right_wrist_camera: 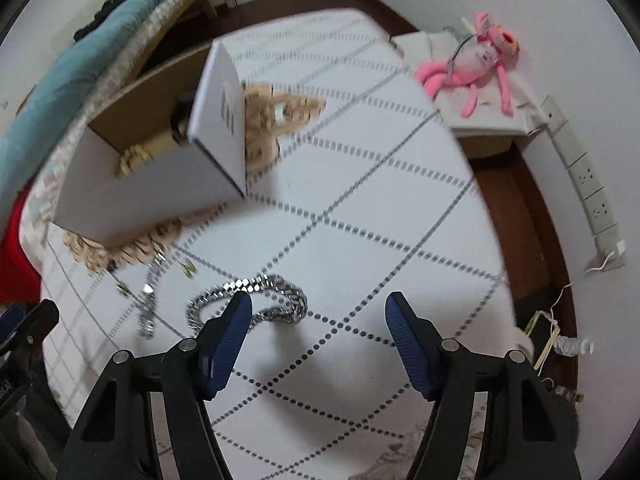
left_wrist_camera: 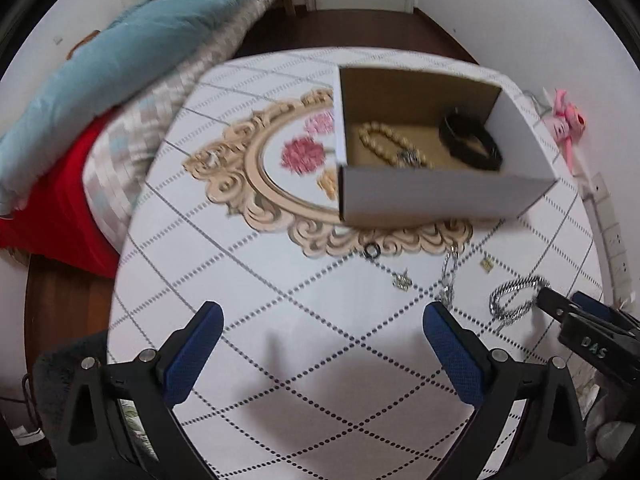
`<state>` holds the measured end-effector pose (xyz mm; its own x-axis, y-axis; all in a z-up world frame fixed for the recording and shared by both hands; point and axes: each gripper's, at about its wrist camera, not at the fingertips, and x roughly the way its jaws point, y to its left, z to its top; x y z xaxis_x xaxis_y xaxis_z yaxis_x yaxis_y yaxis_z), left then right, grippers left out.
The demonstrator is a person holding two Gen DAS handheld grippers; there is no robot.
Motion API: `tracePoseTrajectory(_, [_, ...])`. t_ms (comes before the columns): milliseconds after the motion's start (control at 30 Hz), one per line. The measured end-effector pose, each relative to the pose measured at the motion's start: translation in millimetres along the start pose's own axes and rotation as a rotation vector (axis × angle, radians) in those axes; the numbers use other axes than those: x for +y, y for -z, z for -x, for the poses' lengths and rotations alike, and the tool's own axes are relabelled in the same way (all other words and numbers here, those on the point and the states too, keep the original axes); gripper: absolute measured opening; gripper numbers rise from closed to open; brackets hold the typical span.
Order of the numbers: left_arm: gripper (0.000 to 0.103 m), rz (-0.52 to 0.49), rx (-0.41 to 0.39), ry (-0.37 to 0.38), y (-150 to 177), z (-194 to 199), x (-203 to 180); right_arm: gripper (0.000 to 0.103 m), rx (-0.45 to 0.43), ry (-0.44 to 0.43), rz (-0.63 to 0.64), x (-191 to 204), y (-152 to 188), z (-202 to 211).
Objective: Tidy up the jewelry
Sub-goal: 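Grasp the silver chain bracelet with the right gripper while the left gripper grasps the thin silver chain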
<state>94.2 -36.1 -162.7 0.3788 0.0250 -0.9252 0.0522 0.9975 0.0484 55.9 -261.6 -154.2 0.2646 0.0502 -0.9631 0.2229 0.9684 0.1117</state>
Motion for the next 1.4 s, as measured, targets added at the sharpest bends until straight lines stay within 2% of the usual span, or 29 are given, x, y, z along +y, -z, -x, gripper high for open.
tracePoseTrajectory(133, [0.102, -0.024, 0.017, 0.025, 5, -7, -10, 0.06, -0.03, 0.054, 0.067, 16, 7, -4])
tracePoseTrajectory(167, [0.102, -0.034, 0.02, 0.029, 6, -8, -14, 0.051, -0.042, 0.05, 0.083, 20, 7, -4])
tracePoseTrajectory(200, [0.101, -0.045, 0.023, 0.034, 7, -10, -18, 0.034, -0.048, 0.064, 0.096, 23, 7, -4])
tracePoseTrajectory(267, [0.101, -0.059, 0.028, 0.04, 6, -12, -23, 0.008, -0.055, 0.07, 0.118, 26, 7, -4])
tracePoseTrajectory(367, [0.089, -0.077, 0.039, 0.055, 5, -16, -32, 0.008, -0.059, 0.046, 0.096, 19, 8, -2])
tracePoseTrajectory(700, [0.088, -0.107, 0.078, 0.098, 0, -32, -58, 0.008, -0.099, 0.02, -0.052, -36, 6, 22])
tracePoseTrajectory(767, [0.081, -0.125, 0.083, 0.104, -2, -35, -66, 0.008, -0.094, 0.02, -0.068, -41, 6, 20])
tracePoseTrajectory(833, [0.078, -0.141, 0.09, 0.101, -2, -38, -73, 0.008, -0.089, 0.017, -0.082, -44, 6, 17])
tracePoseTrajectory(867, [0.075, -0.15, 0.093, 0.097, -2, -40, -76, 0.008, -0.086, 0.016, -0.087, -44, 7, 16])
tracePoseTrajectory(967, [0.058, -0.153, 0.087, 0.113, -3, -40, -77, 0.008, -0.078, 0.009, -0.096, -48, 5, 12])
tracePoseTrajectory(1033, [0.038, -0.167, 0.075, 0.119, -4, -37, -80, 0.008, -0.076, 0.006, -0.1, -48, 5, 11])
tracePoseTrajectory(1067, [0.019, -0.175, 0.072, 0.123, -4, -36, -82, 0.008, -0.074, 0.003, -0.101, -48, 5, 11])
tracePoseTrajectory(1100, [0.007, -0.182, 0.075, 0.13, -6, -36, -83, 0.008, -0.076, 0.003, -0.1, -47, 4, 11])
tracePoseTrajectory(1233, [0.007, -0.165, 0.088, 0.186, -8, -36, -81, 0.008, -0.081, -0.017, -0.099, -45, 3, 16])
tracePoseTrajectory(1400, [0.006, -0.141, 0.073, 0.257, -12, -14, -73, 0.008, -0.111, -0.075, -0.083, -36, 0, 38])
